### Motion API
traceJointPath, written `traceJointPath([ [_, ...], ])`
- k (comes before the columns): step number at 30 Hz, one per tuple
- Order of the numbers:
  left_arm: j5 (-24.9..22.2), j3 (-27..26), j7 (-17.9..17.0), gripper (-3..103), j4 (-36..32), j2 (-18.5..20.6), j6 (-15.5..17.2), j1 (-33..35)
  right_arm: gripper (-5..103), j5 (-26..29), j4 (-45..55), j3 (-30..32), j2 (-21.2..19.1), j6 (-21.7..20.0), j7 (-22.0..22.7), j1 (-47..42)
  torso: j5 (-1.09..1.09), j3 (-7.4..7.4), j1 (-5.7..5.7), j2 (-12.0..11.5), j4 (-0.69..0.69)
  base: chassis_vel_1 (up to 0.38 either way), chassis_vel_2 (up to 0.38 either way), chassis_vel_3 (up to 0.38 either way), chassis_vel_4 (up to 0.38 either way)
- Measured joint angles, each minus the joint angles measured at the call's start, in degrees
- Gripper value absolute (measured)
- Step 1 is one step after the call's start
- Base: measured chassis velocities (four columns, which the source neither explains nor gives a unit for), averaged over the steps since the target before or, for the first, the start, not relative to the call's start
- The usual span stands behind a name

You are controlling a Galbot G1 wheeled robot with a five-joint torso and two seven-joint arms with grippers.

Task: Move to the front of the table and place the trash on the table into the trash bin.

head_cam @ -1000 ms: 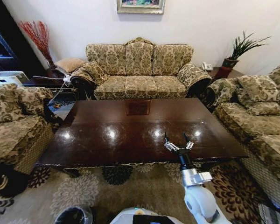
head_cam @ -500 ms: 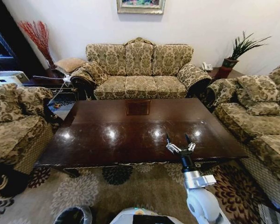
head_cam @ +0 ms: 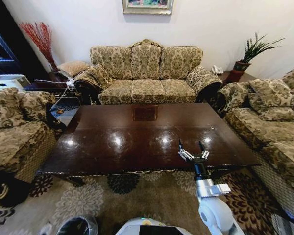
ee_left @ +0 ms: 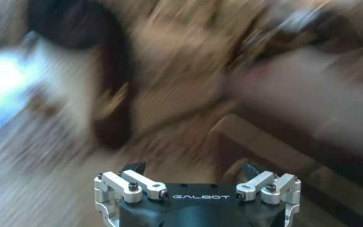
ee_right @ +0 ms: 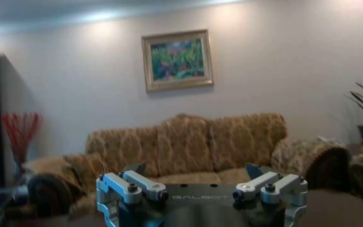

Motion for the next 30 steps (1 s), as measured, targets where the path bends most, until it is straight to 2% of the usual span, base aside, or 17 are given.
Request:
traceJointPath([
  [1, 0.27, 0.29, 0.79, 100, -3.07, -0.48, -0.60, 0.49, 100, -0.26, 0.45, 0.54, -0.02, -0.70, 0.03, -0.85, -0.01, 0.01, 0.00, 0.00, 0.01, 0.000, 0.000, 0.000, 0.000],
  [2, 0.27, 0.29, 0.79, 100, -3.07, -0.48, -0.60, 0.49, 100, -0.26, 0.45, 0.54, -0.02, -0.70, 0.03, -0.85, -0.01, 0.01, 0.00, 0.00, 0.01, 0.000, 0.000, 0.000, 0.000],
  [3, 0.62, 0.85, 2.92, 100, -9.53, -1.06, -1.83, 1.65, 100, -0.47, 1.70, 2.06, 0.02, -2.00, -0.44, -3.35, 0.02, 0.00, 0.00, 0.00, 0.00, 0.000, 0.000, 0.000, 0.000],
  [4, 0.67, 0.92, 3.49, 100, -10.73, -1.12, -2.06, 1.92, 100, -0.47, 1.87, 2.30, 0.05, -2.14, -0.58, -3.71, 0.03, 0.00, 0.00, 0.00, 0.00, 0.000, 0.000, 0.000, 0.000],
  [5, 1.25, 1.16, 7.17, 100, -16.42, -1.10, -2.94, 3.32, 100, -0.43, 3.28, 4.35, 0.77, -2.88, -2.00, -7.07, 0.01, 0.00, 0.00, 0.00, 0.00, 0.000, 0.000, 0.000, 0.000],
  [6, 2.29, 1.32, 9.06, 102, -20.02, -0.67, -3.00, 4.15, 100, -0.44, 3.88, 5.43, 1.61, -2.83, -2.84, -9.05, -0.01, 0.00, 0.00, 0.00, 0.00, 0.000, 0.000, 0.000, 0.000],
  [7, 2.29, 1.32, 9.06, 102, -20.02, -0.67, -3.00, 4.15, 100, -0.44, 3.88, 5.43, 1.61, -2.83, -2.84, -9.05, -0.01, 0.00, 0.00, 0.00, 0.00, 0.000, 0.000, 0.000, 0.000],
  [8, 3.23, 1.73, 10.18, 97, -23.31, 0.04, -2.87, 4.77, 100, -0.58, 4.21, 5.99, 2.43, -2.28, -3.48, -10.56, 0.00, 0.00, 0.00, 0.00, 0.00, 0.000, 0.000, 0.000, 0.000],
  [10, 4.39, 4.13, 11.68, 98, -29.84, 2.11, -1.53, 6.04, 100, -1.60, 4.64, 6.02, 3.67, -1.06, -4.53, -12.61, 0.00, 0.00, -0.01, 0.00, -0.01, 0.000, 0.000, 0.000, 0.000],
  [11, 4.39, 4.13, 11.68, 98, -29.84, 2.11, -1.53, 6.04, 100, -1.60, 4.64, 6.02, 3.67, -1.06, -4.53, -12.61, 0.00, 0.00, -0.01, 0.00, -0.01, 0.000, 0.000, 0.000, 0.000],
  [14, 7.20, 10.11, 12.14, 100, -37.94, 5.67, 2.10, 6.49, 100, -4.88, 5.18, 3.88, 4.53, 0.34, -5.91, -13.49, 0.01, 0.00, 0.00, 0.00, 0.00, 0.000, 0.000, 0.000, 0.000],
  [15, 7.20, 10.11, 12.14, 100, -37.94, 5.67, 2.10, 6.49, 100, -4.88, 5.18, 3.88, 4.53, 0.34, -5.91, -13.49, 0.01, 0.00, 0.00, 0.00, 0.00, 0.000, 0.000, 0.000, 0.000],
  [18, 10.70, 14.68, 12.31, 100, -41.78, 6.66, 4.57, 6.86, 100, -7.72, 7.19, 1.90, 5.19, 1.24, -6.58, -13.47, 0.00, 0.00, 0.00, 0.00, 0.00, 0.000, 0.000, 0.000, 0.000],
  [30, 12.12, 15.33, 12.89, 100, -42.43, 5.93, 5.60, 6.86, 100, -9.56, 9.89, 0.63, 5.57, 0.64, -6.61, -12.64, -0.01, 0.00, 0.00, 0.00, 0.00, 0.000, 0.000, 0.000, 0.000],
])
